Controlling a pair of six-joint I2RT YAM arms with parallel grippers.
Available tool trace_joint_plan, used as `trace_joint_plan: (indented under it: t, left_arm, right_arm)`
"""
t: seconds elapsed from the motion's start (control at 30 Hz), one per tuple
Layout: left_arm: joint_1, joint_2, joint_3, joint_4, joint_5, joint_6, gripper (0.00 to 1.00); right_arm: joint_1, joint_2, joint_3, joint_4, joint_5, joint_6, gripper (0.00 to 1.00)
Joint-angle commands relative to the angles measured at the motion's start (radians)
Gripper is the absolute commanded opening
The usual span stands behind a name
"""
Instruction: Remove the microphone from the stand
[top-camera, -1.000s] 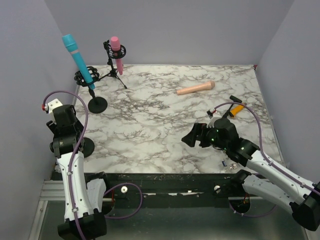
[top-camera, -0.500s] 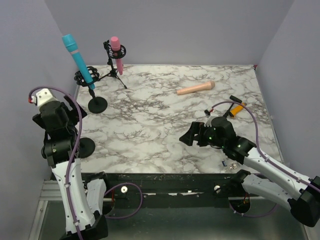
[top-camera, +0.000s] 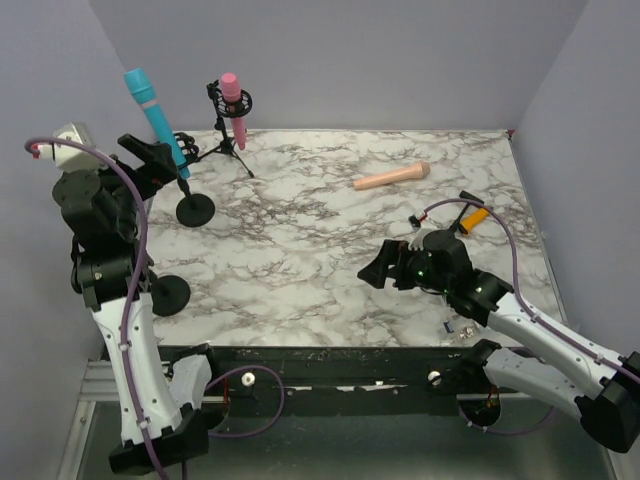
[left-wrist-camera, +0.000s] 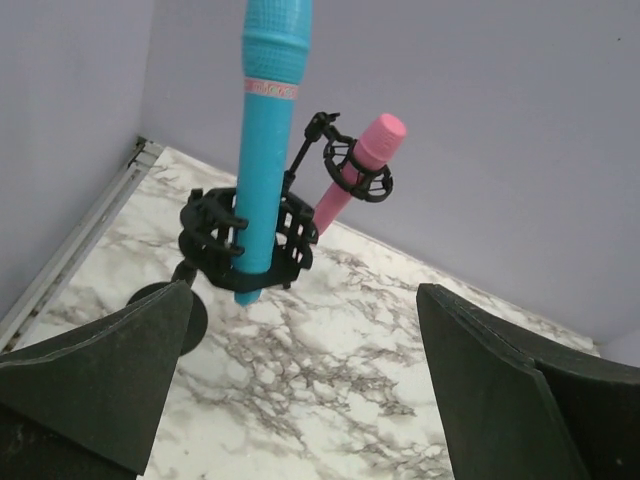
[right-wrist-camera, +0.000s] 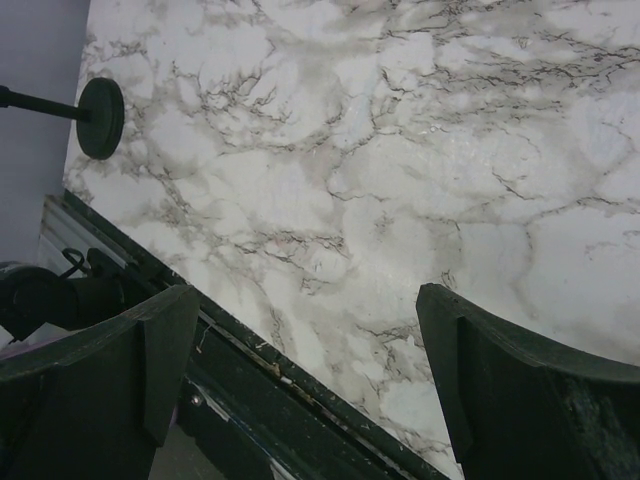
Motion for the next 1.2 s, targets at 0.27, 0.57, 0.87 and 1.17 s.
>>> trace_joint_plan:
  t: [0.27,0.57,0.87,1.17]
  left_arm:
    - [0.007,0.316,0.103,0.342,0.130,0.003,0.89]
    - [0.007,0.429,0.112,0.345,0.050,0.045,0.75]
    - [0.007,0.499,0.117,0.404,0.094,0.110,0.58]
    - [0.008,0.538,0.164,0.394,0.155,0.112,0.33]
  right_arm:
    - [0.003,-0.033,0.053,-0.037,0.025,-0.014,1.00]
    - [0.003,-0.012,0.061,-0.037,0.024,-0.037,1.00]
    - [0.003,-0.006,0.080,-0.050,0.022,-0.027,1.00]
    - [0.004,-0.040,0.108,-0.097,0.033,-0.010,1.00]
